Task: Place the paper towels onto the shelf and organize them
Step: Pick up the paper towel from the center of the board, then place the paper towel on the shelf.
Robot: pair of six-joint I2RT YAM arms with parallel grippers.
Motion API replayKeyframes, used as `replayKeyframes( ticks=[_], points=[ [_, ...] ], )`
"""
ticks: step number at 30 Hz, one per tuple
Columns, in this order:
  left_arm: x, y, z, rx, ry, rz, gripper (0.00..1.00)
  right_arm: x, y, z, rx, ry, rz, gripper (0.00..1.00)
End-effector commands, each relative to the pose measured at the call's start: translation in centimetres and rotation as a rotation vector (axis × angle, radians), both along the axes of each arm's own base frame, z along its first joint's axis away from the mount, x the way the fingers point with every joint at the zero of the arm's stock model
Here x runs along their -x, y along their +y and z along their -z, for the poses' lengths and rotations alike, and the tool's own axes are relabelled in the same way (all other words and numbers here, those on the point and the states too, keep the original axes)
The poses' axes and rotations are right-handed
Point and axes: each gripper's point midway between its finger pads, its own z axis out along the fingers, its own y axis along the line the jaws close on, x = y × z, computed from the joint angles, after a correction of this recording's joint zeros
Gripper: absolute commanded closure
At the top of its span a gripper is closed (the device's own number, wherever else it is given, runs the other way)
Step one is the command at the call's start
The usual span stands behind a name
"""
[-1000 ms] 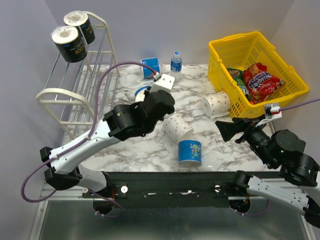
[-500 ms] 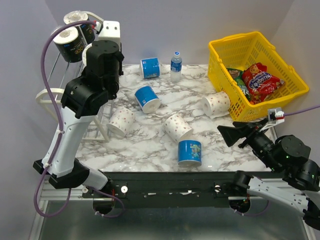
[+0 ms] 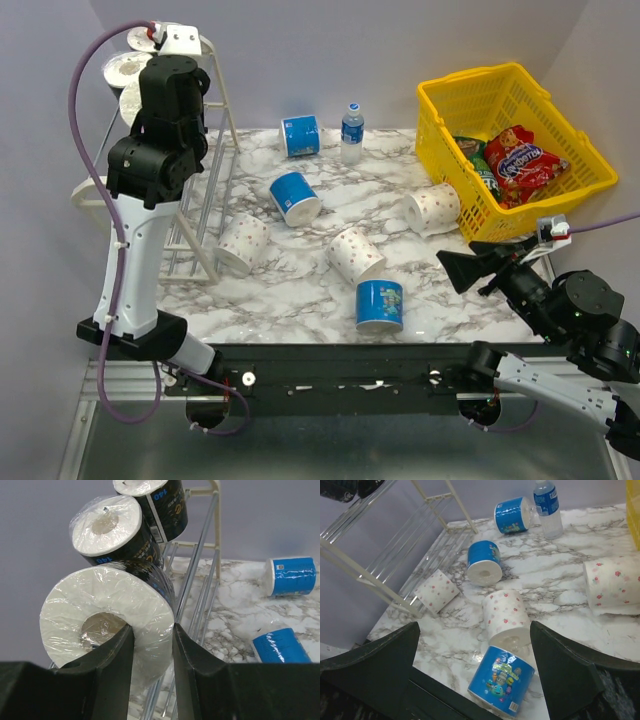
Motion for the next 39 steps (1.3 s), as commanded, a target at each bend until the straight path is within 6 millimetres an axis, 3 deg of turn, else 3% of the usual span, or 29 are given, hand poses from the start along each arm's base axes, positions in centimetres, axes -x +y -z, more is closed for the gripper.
replayKeyframes(
  ticks=[1,16,25,35,39],
  points=[
    [-0.1,1.2,-0.4,-0.033,0.021,0.008,0.69,-0.4,-0.6,-0.5,0.012,-0.021,0.036,0.00],
    [-0.5,3.5,1.6,-0.020,0.071,-0.042,0.67,-1.1,-0.3,-1.2,0.045,-0.047,0.048,0.00],
    [-0.4,4.5,1.4,-0.030,0.064,-0.081,0.62,-1.2,-0.1,-1.7,0.042,-0.062,0.045,0.00],
    [-0.7,4.8,0.8,-0.037,0.046,-0.097,0.47,-1.2,-0.2,-1.9,0.041,-0.072,0.050,0.00],
    [-0.9,4.7,0.3,-0.029,0.035,-0.096,0.46,-1.4,-0.2,-1.8,0.043,-0.074,0.060,0.00]
  ],
)
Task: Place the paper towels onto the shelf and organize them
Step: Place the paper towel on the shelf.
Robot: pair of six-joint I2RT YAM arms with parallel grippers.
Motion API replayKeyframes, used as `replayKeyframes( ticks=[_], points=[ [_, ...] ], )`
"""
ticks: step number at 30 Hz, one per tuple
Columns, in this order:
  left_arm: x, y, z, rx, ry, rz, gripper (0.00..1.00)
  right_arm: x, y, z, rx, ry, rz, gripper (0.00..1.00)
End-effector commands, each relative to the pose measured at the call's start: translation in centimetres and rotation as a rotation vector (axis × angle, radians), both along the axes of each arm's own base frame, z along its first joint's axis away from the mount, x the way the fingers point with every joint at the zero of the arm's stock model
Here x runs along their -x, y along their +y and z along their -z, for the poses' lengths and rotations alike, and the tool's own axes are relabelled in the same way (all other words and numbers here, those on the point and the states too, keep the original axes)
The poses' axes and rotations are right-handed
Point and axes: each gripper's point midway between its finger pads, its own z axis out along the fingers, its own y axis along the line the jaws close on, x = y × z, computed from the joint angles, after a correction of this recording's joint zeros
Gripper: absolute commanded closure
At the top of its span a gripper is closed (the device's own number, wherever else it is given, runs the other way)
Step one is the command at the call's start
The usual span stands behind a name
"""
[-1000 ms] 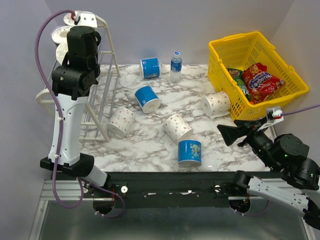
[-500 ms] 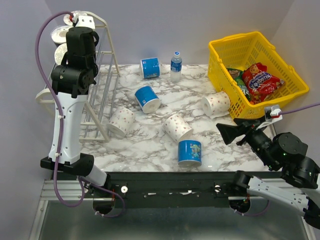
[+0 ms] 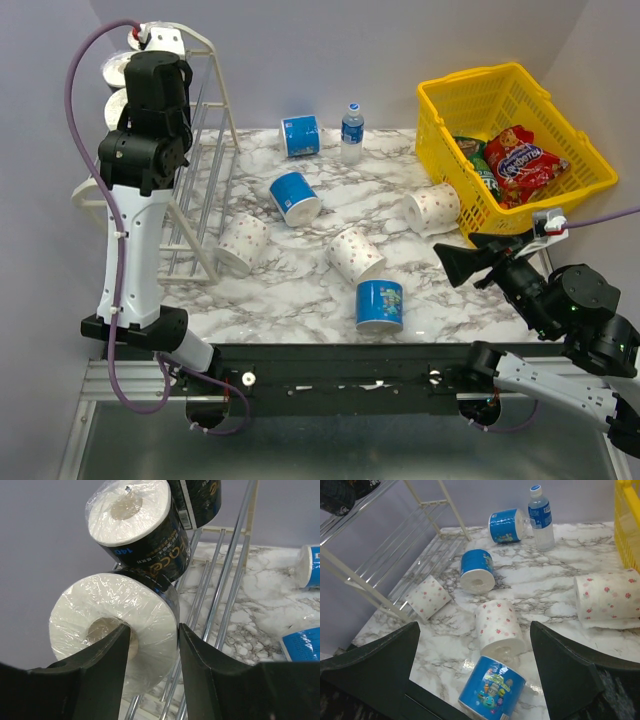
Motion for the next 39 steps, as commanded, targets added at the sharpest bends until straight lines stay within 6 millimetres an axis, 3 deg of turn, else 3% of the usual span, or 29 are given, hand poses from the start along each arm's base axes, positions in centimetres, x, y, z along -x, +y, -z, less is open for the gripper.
replayKeyframes(
  ticks=[1,15,23,29,39],
  points=[
    [0.1,0.6,-1.8,-0.002,-0.053,-0.022,0.46,-0.5,-0.7,-0.8,-0.011,-0.026,0.043,0.00],
    [-1.1,1.7,-1.7,-0.054,-0.051,-0.088,0.45,-0.8,-1.1,-0.9,-0.004,-0.044,0.069,0.00],
    [-1.5,1.9,-2.9,-0.056,-0.095,-0.108,0.44,-0.9,-1.2,-0.8,0.007,-0.052,0.080,0.00],
    [-0.7,2.1,-4.6,-0.039,-0.154,-0.113,0.44,-1.2,-0.9,-0.3,0.015,-0.047,0.085,0.00],
    [-0.1,2.3,-5.1,-0.039,-0.167,-0.122,0.43,-1.2,-0.9,-0.5,0.008,-0.054,0.082,0.00]
  ],
)
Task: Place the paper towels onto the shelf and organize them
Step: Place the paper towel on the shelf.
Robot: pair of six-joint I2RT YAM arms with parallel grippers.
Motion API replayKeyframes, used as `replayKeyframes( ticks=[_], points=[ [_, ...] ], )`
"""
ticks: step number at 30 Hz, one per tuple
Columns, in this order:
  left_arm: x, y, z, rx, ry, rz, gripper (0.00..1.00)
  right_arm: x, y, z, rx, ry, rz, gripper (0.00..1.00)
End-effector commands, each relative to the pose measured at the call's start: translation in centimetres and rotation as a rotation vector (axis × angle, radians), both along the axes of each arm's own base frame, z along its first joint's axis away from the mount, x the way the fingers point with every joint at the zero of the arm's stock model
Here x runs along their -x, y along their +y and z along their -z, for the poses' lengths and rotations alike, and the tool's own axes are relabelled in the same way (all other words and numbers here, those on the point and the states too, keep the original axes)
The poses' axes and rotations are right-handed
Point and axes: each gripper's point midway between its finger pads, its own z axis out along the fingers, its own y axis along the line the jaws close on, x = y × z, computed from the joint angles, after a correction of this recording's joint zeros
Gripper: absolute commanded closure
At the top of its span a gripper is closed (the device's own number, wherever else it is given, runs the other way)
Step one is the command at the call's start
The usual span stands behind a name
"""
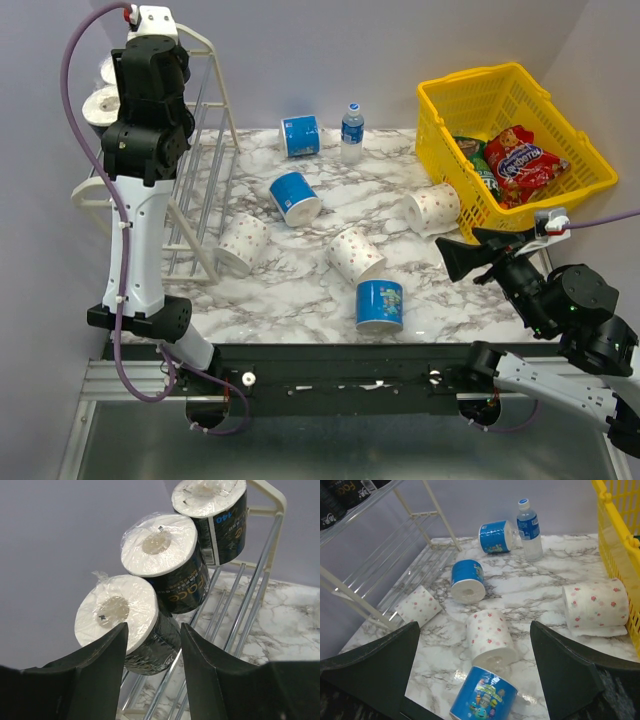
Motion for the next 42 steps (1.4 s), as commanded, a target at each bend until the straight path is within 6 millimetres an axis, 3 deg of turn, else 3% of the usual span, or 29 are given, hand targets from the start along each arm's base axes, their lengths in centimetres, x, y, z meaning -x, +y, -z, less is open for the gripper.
replayKeyframes(
  ticks=[1,6,9,10,13,14,17,18,21,24,25,27,28,29,30,31,35,38,39,41,42],
  points=[
    [1.3,0.5,-1.7,0.012,-0.056,-0.011,0.43,-0.3,-0.4,0.0,-0.001,-0.013,0.029,0.00],
    [2.2,-0.1,-2.4,0.051,-0.090,0.035,0.41,-0.2,-0.4,0.1,-0.005,-0.014,0.026,0.00],
    [2.7,-1.9,-2.8,0.096,-0.112,0.136,0.37,-0.3,0.3,0.5,0.015,-0.011,-0.001,0.00],
    [2.4,-3.9,-2.8,0.136,-0.118,0.246,0.36,-0.5,0.9,0.7,0.033,-0.008,-0.012,0.00],
    [3.7,-6.9,-2.8,0.181,-0.130,0.413,0.27,-1.0,1.6,1.5,0.052,0.020,-0.007,0.00],
    [5.0,-9.0,-3.3,0.237,-0.157,0.509,0.22,-1.2,2.0,2.0,0.051,0.045,-0.005,0.00],
    [6.6,-11.5,-2.5,0.239,-0.147,0.603,0.11,-1.5,2.6,2.9,0.044,0.081,0.003,0.00],
    [7.3,-13.5,-1.9,0.239,-0.120,0.665,0.08,-1.4,2.9,3.2,0.045,0.089,-0.008,0.00],
    [9.4,-16.1,0.1,0.244,-0.028,0.748,0.01,-1.2,4.4,4.6,0.079,0.118,-0.067,0.00],
    [11.5,-17.6,1.6,0.273,0.023,0.828,0.01,-1.0,5.7,6.9,0.095,0.182,-0.111,0.00],
    [11.9,-18.6,3.9,0.295,0.081,0.852,0.01,-0.8,5.9,8.0,0.108,0.214,-0.118,0.00],
    [13.5,-18.7,4.3,0.344,0.058,0.896,0.01,-0.8,6.2,10.4,0.105,0.287,-0.100,0.00],
    [13.9,-20.0,7.3,0.372,0.134,0.939,0.01,-0.9,6.3,11.4,0.114,0.311,-0.092,0.00],
    [15.0,-19.8,7.8,0.389,0.130,0.967,0.01,-0.9,6.6,12.6,0.120,0.341,-0.089,0.00],
    [15.2,-20.1,8.7,0.398,0.145,0.981,0.01,-0.9,6.8,13.0,0.126,0.353,-0.091,0.00],
    [15.3,-20.6,11.7,0.404,0.219,0.986,0.01,-0.9,7.3,13.7,0.139,0.376,-0.102,0.00],
    [15.4,-20.8,17.0,0.370,0.366,0.955,0.01,-1.1,8.6,14.7,0.173,0.404,-0.133,0.00],
    [14.7,-20.4,19.0,0.362,0.405,0.897,0.03,-1.9,8.6,15.3,0.201,0.419,-0.082,0.00],
    [14.3,-21.0,18.6,0.380,0.369,0.912,0.03,-2.1,8.6,15.3,0.200,0.421,-0.073,0.00],
    [14.5,-22.0,19.7,0.396,0.370,0.965,0.03,-1.9,8.9,15.5,0.207,0.430,-0.092,0.00],
    [14.7,-23.4,19.4,0.419,0.356,1.041,0.03,-1.7,9.1,15.5,0.213,0.431,-0.113,0.00]
  ],
)
